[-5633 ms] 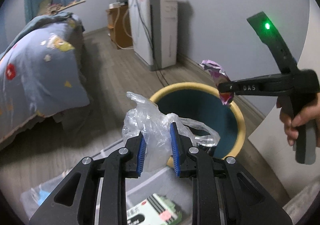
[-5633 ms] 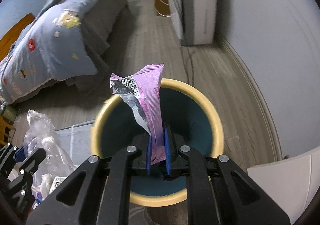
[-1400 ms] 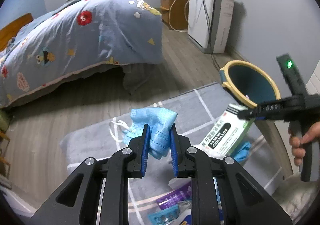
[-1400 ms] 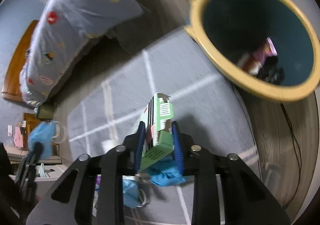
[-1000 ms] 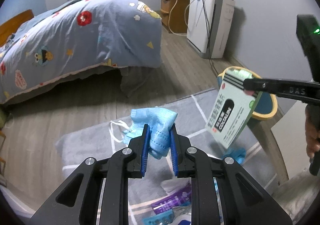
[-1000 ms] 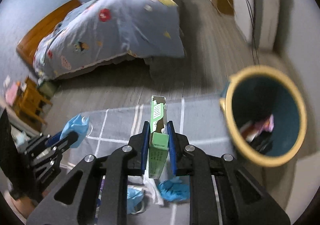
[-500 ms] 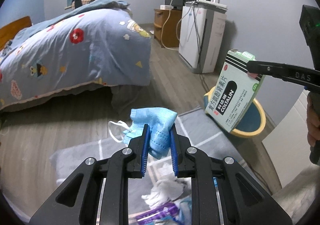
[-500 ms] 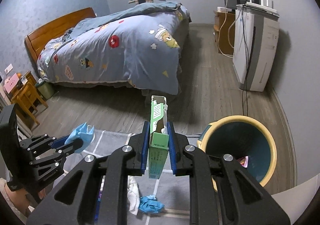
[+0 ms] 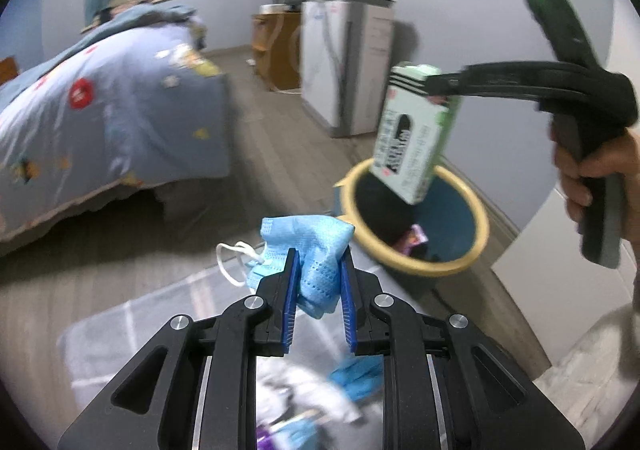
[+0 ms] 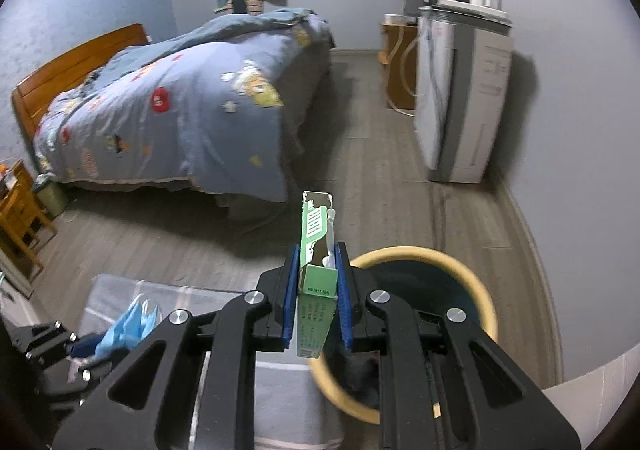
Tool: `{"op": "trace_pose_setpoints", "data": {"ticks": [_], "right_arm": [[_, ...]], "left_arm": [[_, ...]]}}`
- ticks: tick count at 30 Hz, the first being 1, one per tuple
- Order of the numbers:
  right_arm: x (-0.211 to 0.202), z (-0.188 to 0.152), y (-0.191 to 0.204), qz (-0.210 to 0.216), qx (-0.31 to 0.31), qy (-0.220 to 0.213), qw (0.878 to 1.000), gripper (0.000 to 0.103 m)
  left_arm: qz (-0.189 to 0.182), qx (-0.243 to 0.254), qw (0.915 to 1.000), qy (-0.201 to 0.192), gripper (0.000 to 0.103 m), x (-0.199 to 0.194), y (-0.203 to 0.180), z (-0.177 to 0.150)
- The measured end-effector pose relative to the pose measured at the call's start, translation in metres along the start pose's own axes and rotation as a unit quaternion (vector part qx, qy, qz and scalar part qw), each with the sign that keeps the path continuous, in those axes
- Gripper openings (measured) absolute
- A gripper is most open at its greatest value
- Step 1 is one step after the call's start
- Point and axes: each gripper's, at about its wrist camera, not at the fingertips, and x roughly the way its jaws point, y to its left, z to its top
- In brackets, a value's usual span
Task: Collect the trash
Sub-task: 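Carry the mask and box over the bin and release both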
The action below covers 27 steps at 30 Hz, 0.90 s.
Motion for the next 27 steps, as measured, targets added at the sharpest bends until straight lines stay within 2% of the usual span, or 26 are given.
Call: {"op": "trace_pose_setpoints", "data": {"ticks": [4,9,11,18,22,23,24,25,27], "right_arm": [[0.01,-0.003,-0.033,-0.014,0.014,0.013,1.0,0.017],[0.025,-0.014,-0.072,-0.052,0.031,0.033,0.998,0.017],[0.033,-0.02,-0.082,-0.052,0.039,0.046,0.997,0.017],[0.067,-0.042,-0.11,-0.054,0.084,0.103,0.99,0.017],[0.071,-0.046,-0.118,-0.041,0.115,0.111,0.986,0.019],[0.072,-0.046,-0.119,-0.042,0.118,0.109,0.986,0.025],[0.071,-0.046,-0.12,-0.043,0.121,0.107,0.986,0.037],[0.07,-0.045,-0.121,-0.044,0.125,0.102,0.986,0.041],[0.07,-0.045,-0.124,-0.044,0.138,0.099,0.984,0.048]], "left_arm": [[-0.037,0.017,0.9992,-0.001,0.021,0.028,-0.036,0.019],[-0.062,0.027,0.9971,0.036,0.021,0.076,-0.069,0.031],[-0.067,0.032,0.9961,0.046,0.021,0.093,-0.077,0.034],[-0.059,0.065,0.9931,0.077,0.021,0.148,-0.101,0.038],[-0.05,0.071,0.993,0.08,0.027,0.161,-0.102,0.046],[-0.051,0.072,0.993,0.078,0.03,0.162,-0.101,0.048],[-0.05,0.073,0.9931,0.077,0.034,0.162,-0.103,0.049],[-0.048,0.073,0.9934,0.075,0.037,0.162,-0.101,0.05],[-0.045,0.071,0.994,0.071,0.051,0.16,-0.099,0.05]]}}
